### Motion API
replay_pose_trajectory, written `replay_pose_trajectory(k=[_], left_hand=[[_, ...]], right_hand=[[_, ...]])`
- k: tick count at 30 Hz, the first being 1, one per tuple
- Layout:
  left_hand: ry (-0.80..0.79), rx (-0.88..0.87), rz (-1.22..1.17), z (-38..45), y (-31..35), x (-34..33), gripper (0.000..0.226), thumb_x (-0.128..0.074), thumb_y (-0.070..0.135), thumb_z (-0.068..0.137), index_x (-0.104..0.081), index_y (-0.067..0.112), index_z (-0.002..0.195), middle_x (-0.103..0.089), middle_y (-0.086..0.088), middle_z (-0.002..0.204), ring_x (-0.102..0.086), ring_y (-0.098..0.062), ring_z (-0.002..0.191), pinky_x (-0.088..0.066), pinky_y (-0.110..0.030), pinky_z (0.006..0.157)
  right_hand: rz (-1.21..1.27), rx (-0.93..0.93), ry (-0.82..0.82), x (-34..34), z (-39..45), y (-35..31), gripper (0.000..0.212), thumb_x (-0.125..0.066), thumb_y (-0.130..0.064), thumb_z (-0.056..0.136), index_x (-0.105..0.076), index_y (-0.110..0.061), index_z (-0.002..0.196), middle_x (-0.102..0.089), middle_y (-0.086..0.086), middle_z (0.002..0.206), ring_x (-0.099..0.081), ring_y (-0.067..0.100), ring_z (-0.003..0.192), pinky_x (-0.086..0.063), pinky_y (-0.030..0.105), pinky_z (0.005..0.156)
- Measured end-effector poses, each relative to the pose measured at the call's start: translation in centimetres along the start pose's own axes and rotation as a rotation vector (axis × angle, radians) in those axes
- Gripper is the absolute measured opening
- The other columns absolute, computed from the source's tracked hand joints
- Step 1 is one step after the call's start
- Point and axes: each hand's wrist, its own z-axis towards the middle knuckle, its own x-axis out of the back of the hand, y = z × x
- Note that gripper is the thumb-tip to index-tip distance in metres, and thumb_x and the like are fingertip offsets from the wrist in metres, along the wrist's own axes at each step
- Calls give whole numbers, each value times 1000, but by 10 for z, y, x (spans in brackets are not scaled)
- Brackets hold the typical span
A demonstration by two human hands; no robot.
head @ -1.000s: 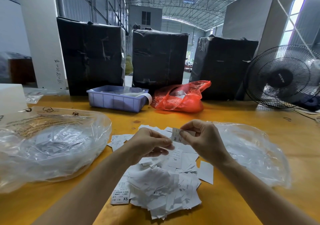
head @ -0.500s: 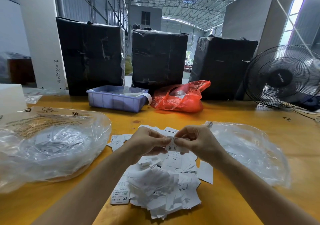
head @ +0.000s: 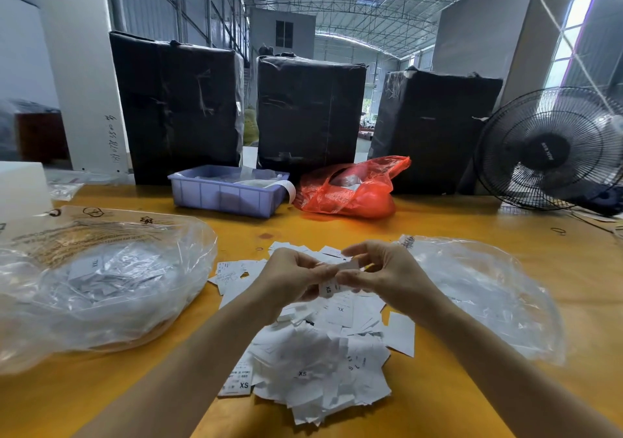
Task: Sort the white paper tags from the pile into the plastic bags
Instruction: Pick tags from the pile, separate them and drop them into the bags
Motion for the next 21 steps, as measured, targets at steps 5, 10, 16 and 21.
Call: replay_pose_trajectory(k=[5,10,16,21], left_hand=[[93,2,-137,3,-1,-1,16,-69,14,83,-71,-2,85,-68,-10,70,-63,-9,55,-50,-17,51],[112,2,-147,3,-5,-13,28,-67,27,85,-70,0,79,-66,-9,65,-64,-11,55,-50,-18,49],[177,3,-238,2,-5,-17,27,-67,32,84,-72,7,77,-68,-4,62,-65,-11,57,-51,-20,51],[268,92,-335,1,-5,-18,24,-66,35,85,-69,10,83,-65,-5,71,-59,-16,67,-45,-25,57]], right_hand=[[-30,77,71,-4,0,1,21,-69,-7,84,-68,-8,104,-71,6,82,-68,13,65,-55,21,62],[-179,139,-5,-11,-1,0,20,-53,-7,94,-73,-7,95,-61,3,64,-53,3,54,-47,25,59],[-132,55,-52,-9,-2,-4,35,-57,-19,93,-58,-10,127,-63,-7,81,-54,-1,59,-46,12,58],[-194,61,-82,-14,-4,-7,49,-67,-21,86,-52,-19,133,-54,-8,99,-58,1,84,-50,14,74]])
